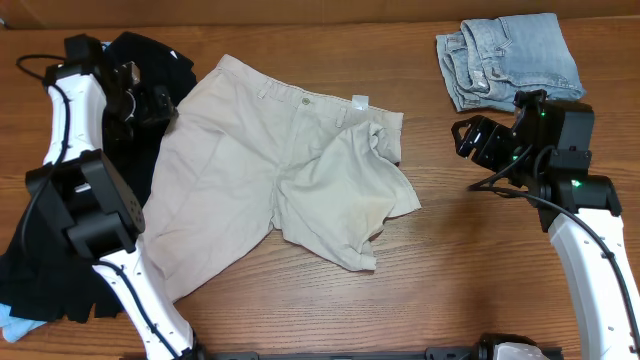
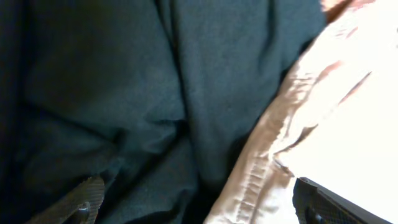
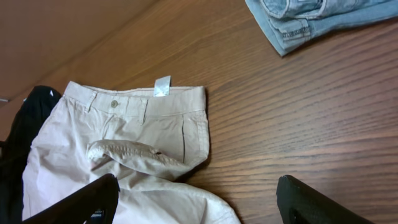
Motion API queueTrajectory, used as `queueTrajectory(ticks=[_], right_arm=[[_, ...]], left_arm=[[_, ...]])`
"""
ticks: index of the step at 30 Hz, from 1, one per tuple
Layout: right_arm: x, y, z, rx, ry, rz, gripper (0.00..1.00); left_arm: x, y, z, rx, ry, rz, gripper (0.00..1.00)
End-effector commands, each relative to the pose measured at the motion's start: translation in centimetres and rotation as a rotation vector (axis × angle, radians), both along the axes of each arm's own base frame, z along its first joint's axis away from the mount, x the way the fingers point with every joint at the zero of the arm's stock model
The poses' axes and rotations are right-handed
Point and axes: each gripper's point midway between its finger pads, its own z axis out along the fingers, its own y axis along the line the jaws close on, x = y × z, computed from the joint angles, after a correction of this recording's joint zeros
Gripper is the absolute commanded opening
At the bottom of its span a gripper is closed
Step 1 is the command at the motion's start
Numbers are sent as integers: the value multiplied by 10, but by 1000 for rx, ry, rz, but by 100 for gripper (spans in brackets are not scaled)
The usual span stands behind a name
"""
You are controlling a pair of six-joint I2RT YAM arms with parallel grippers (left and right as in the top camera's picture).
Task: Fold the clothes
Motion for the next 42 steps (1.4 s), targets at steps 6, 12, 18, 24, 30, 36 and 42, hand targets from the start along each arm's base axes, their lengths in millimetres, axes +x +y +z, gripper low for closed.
queueTrajectory(ticks=[6, 12, 18, 24, 30, 36, 42], right_arm=[[5, 0, 9, 0, -27, 4, 85], [4, 0, 8, 0, -22, 4, 85], [4, 0, 8, 0, -21, 4, 85], [4, 0, 7, 0, -17, 4, 85], [3, 0, 7, 1, -15, 4, 85], [3, 0, 6, 1, -15, 4, 85], [5, 0, 0, 3, 3, 5, 85]], left_arm=[[-3, -11, 9, -71, -32, -73, 95], [-18, 27, -7, 84, 76, 105, 92], [-18, 36, -22, 72, 65, 169, 89], [-28, 35, -55, 76, 76, 179, 89], [-41, 60, -68, 120, 93, 238, 89], [-58, 101, -68, 145, 102, 322, 91], [-66, 129, -66, 151, 82, 379, 92]])
